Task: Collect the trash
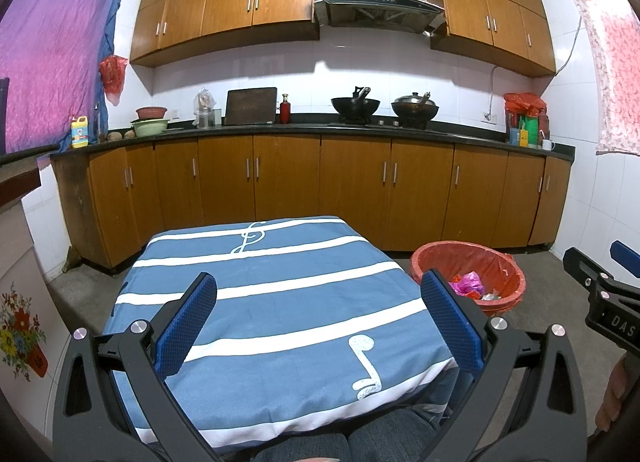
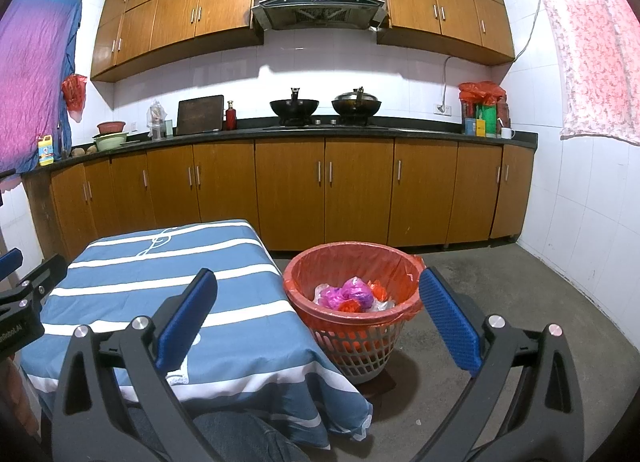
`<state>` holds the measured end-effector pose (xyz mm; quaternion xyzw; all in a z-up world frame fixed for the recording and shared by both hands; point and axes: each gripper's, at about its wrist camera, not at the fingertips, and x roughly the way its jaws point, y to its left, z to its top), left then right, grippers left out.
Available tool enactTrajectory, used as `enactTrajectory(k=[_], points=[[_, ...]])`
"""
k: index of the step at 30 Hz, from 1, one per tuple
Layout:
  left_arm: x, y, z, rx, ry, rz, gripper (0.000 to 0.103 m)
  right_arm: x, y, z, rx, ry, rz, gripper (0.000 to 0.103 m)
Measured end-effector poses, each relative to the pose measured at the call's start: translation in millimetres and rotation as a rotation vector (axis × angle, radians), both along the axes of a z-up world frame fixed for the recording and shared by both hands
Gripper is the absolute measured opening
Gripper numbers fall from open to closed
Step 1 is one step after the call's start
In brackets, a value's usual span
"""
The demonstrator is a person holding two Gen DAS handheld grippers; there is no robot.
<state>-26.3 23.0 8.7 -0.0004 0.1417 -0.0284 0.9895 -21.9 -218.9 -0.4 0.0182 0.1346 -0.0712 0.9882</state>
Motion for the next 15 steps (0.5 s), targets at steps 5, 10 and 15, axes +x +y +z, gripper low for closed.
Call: enactTrajectory(k=[5, 10, 15], points=[[0.3, 0.6, 0.1, 0.000, 0.001, -0.001, 0.101, -0.1, 0.0, 0.3, 0.001, 0.000, 0.000, 0.099], [0.4, 1.2, 0.4, 0.000, 0.000, -0.002, 0.101, 0.2, 0.1, 0.3, 0.001, 0.000, 0.000, 0.099], [0.4, 1.1, 0.6, 0.000, 0.001, -0.001, 0.101, 0.2, 0.1, 0.4, 0.000, 0.000, 0.000, 0.099]])
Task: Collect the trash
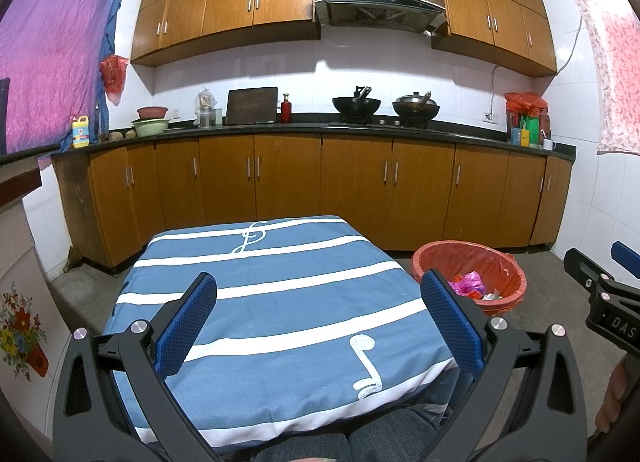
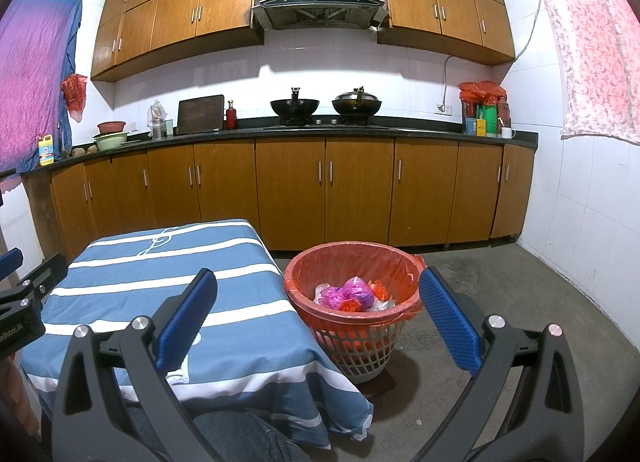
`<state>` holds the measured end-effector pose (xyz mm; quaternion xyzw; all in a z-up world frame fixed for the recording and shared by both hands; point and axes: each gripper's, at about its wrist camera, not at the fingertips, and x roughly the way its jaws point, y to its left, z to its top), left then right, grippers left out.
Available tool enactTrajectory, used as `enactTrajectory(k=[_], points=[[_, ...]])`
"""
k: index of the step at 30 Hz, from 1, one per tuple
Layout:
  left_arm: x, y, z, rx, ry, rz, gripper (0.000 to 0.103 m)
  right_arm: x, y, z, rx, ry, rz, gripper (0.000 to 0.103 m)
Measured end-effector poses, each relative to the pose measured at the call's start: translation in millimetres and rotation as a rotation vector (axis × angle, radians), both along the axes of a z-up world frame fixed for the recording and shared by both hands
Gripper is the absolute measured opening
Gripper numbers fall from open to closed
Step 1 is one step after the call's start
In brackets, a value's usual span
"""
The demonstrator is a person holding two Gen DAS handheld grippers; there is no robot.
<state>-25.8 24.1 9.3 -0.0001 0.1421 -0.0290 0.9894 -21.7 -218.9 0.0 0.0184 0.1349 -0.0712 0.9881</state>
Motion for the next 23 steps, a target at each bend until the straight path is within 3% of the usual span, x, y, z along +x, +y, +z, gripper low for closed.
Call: enactTrajectory(k=[23], points=[[0.1, 1.5, -2.7, 0.001, 0.002, 0.004, 0.101, 0.1, -0.3, 1.1, 0.001, 0.001, 0.000, 0.099]])
